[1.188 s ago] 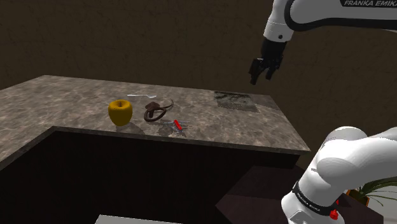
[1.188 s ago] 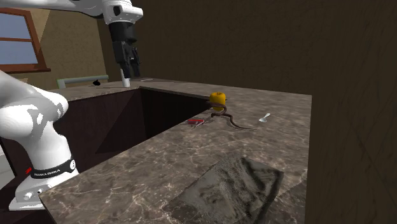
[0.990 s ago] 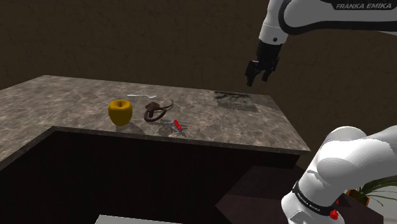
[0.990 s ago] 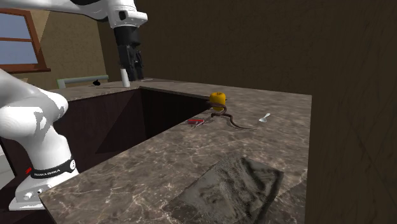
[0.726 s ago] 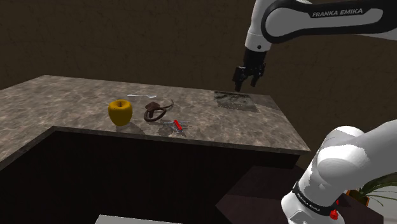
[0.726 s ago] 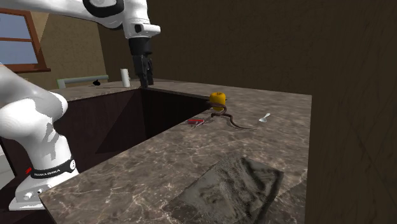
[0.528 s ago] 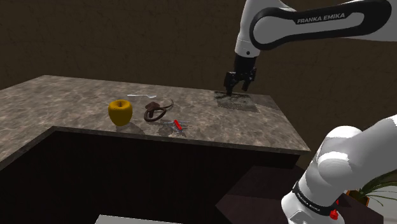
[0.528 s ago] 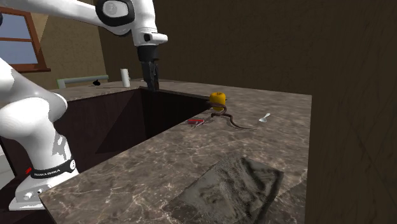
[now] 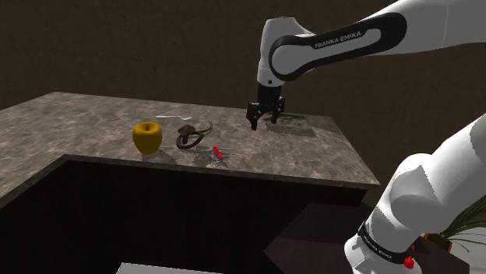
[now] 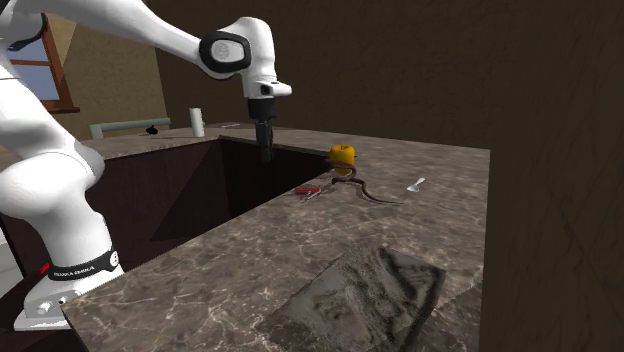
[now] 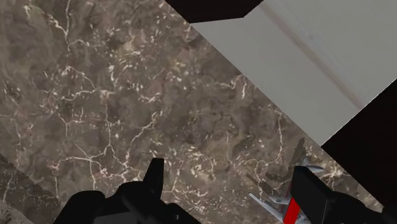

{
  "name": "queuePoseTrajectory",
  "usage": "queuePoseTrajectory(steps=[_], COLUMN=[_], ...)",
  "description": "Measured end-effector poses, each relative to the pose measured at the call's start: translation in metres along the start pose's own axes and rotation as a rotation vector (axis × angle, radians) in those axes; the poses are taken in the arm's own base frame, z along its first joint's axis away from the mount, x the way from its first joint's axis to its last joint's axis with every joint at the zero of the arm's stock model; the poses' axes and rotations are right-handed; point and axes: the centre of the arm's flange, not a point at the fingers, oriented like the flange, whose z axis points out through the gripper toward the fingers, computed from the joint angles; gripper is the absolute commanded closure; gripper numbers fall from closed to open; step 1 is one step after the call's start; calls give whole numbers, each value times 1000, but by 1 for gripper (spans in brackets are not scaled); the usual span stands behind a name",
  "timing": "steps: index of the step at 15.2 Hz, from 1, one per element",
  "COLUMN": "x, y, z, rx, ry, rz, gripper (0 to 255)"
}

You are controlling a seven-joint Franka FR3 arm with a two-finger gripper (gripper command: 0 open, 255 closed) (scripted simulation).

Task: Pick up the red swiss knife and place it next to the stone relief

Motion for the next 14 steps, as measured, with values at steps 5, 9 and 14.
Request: queuePoseTrajectory(steps=[5, 9, 14], x=[34, 61, 95], y=[-46, -83, -125], z=[37, 67, 107], rx=[14, 25, 39], ry=[-24, -44, -68], rz=[0, 0, 1], gripper=[0, 0, 0])
